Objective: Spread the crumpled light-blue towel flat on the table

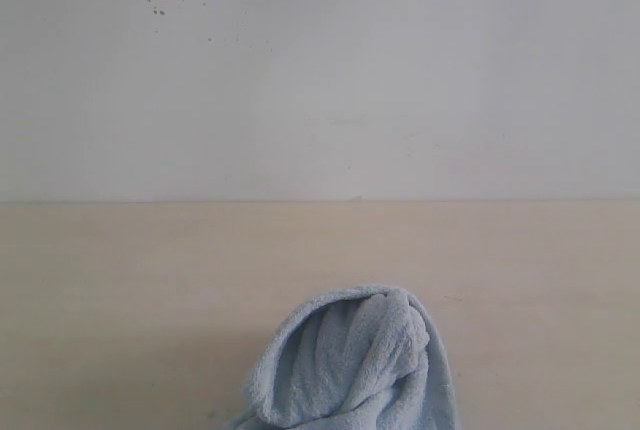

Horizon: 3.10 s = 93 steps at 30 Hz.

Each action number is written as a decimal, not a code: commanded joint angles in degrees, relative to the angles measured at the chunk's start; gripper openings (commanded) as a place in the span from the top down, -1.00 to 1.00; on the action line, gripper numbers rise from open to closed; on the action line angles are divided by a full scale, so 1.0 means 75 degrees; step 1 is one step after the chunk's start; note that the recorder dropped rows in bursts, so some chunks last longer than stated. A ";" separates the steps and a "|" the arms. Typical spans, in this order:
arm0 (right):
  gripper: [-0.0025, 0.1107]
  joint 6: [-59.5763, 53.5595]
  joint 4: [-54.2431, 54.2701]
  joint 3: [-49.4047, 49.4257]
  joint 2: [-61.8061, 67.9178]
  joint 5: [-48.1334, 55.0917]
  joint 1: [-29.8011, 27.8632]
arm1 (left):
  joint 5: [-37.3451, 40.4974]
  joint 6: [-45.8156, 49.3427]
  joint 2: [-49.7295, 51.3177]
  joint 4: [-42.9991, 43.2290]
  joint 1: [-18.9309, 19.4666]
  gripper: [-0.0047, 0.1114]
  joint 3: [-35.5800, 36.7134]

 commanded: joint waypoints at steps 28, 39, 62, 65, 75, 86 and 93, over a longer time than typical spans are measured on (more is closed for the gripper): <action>0.93 -0.1935 0.1457 0.0080 0.5531 0.6583 0.2576 | -0.1429 0.0211 -0.0017 -0.3852 0.0030 0.85 0.0022; 0.93 -0.2330 0.1397 0.0080 0.6318 0.5864 0.2804 | -0.1793 0.0211 -0.0017 -0.5655 0.0030 0.85 0.0022; 0.93 -0.2300 0.1932 0.0080 0.6318 0.4685 0.2822 | -0.2026 0.0086 0.2170 -0.5716 0.0016 0.85 -0.2531; 0.93 -0.2300 0.1946 0.0080 0.6318 0.4366 0.2822 | -0.1087 0.1334 0.3807 -0.5457 0.0016 0.85 -0.2746; 0.93 -0.2141 0.0220 0.0080 0.6301 0.4760 0.2822 | 0.3069 0.7346 0.9013 -0.8298 0.0016 0.85 -0.4550; 0.70 -0.0620 -0.0687 0.0080 0.6481 0.5009 0.2822 | 0.3326 0.8925 1.1056 -0.8343 -0.0094 0.85 -0.5411; -0.10 -0.0918 0.0173 0.0080 0.7279 0.4676 0.2822 | 0.4027 1.2098 1.1657 -0.8680 -0.0525 0.78 -0.5411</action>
